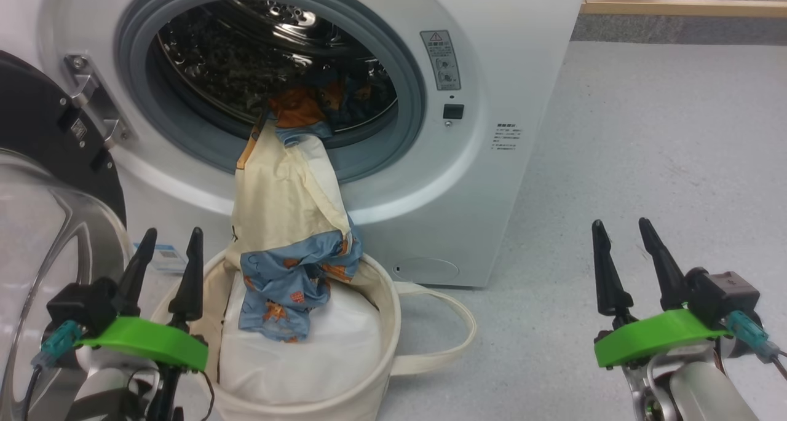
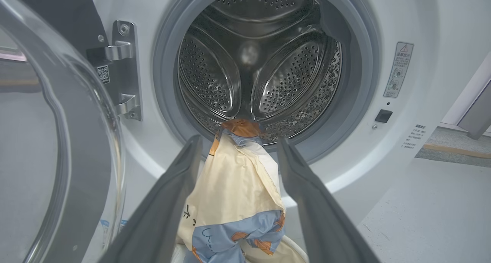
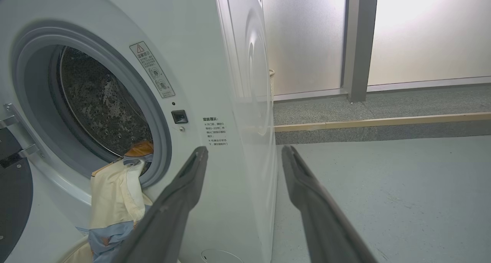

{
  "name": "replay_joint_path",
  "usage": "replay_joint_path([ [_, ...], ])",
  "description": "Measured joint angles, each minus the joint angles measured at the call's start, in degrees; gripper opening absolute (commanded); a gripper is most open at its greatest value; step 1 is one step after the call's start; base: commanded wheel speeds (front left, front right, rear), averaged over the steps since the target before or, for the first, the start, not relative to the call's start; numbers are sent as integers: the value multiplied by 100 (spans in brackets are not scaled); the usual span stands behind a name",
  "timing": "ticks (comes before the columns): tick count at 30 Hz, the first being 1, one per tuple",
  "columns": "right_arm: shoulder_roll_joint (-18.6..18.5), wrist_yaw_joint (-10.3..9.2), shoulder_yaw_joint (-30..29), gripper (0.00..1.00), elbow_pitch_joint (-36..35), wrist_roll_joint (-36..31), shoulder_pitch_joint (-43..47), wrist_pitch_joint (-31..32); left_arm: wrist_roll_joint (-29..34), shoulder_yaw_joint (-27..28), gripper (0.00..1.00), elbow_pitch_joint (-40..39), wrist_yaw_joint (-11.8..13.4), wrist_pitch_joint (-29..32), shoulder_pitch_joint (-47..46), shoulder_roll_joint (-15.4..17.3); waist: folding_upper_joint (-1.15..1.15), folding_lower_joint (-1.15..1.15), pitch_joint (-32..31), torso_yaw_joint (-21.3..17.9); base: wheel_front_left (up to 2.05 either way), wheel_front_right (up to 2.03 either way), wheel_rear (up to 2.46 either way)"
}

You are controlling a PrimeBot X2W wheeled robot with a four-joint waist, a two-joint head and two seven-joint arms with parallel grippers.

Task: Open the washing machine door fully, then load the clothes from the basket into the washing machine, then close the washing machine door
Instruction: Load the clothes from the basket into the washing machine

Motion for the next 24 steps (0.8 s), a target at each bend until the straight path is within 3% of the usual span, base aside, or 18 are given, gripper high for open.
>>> replay_joint_path([
  [24, 1, 1, 33, 100, 20, 0, -13, 0, 16, 7, 100, -22, 0, 0, -2, -34, 0, 0, 73, -22, 0, 0, 0],
])
